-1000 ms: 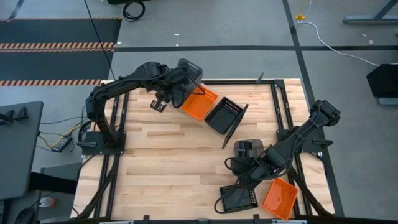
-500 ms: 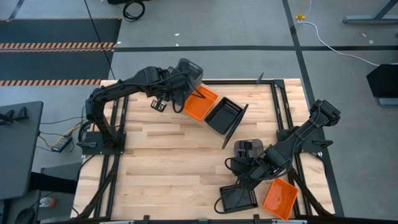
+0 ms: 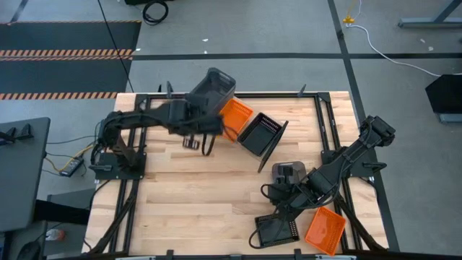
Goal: Stack baskets on shelf by color
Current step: Stack the top orange basket on top of the other orange basket on the shelf
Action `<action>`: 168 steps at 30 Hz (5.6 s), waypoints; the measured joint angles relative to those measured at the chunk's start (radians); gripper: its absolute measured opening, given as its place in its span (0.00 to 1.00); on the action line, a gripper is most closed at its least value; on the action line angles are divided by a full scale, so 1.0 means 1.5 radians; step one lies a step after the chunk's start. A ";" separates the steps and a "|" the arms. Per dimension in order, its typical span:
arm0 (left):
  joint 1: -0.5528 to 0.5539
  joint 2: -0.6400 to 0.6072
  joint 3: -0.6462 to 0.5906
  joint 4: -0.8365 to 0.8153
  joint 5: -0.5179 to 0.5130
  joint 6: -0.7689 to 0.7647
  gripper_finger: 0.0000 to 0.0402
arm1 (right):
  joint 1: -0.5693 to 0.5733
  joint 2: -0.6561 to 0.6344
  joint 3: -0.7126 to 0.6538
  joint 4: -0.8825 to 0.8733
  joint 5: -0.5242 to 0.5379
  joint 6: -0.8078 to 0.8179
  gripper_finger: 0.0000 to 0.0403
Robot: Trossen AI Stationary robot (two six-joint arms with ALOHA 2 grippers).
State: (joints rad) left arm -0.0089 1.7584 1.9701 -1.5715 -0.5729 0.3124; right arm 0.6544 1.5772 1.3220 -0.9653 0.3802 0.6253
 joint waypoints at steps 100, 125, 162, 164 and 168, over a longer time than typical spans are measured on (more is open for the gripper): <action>-0.356 0.030 -0.329 0.709 0.307 -0.015 0.09 | 0.293 0.180 0.014 -0.016 -0.351 0.711 0.06; -0.356 0.030 -0.329 0.704 0.307 -0.027 0.09 | 0.260 0.179 0.214 -0.331 -0.210 0.650 0.02; -0.366 0.030 -0.329 0.692 0.303 -0.047 0.07 | 0.091 0.180 0.263 -0.404 -0.116 0.351 0.03; -0.368 0.030 -0.329 0.686 0.297 -0.049 0.07 | 0.079 0.180 0.263 -0.403 -0.116 0.327 0.03; -0.371 0.030 -0.329 0.676 0.285 -0.060 0.08 | 0.059 0.180 0.281 -0.404 -0.108 0.289 0.03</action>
State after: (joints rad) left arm -0.5648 1.8029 1.4773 -0.5582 -0.1461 0.2229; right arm 0.7425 1.8473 1.7430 -1.5715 0.2181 1.0586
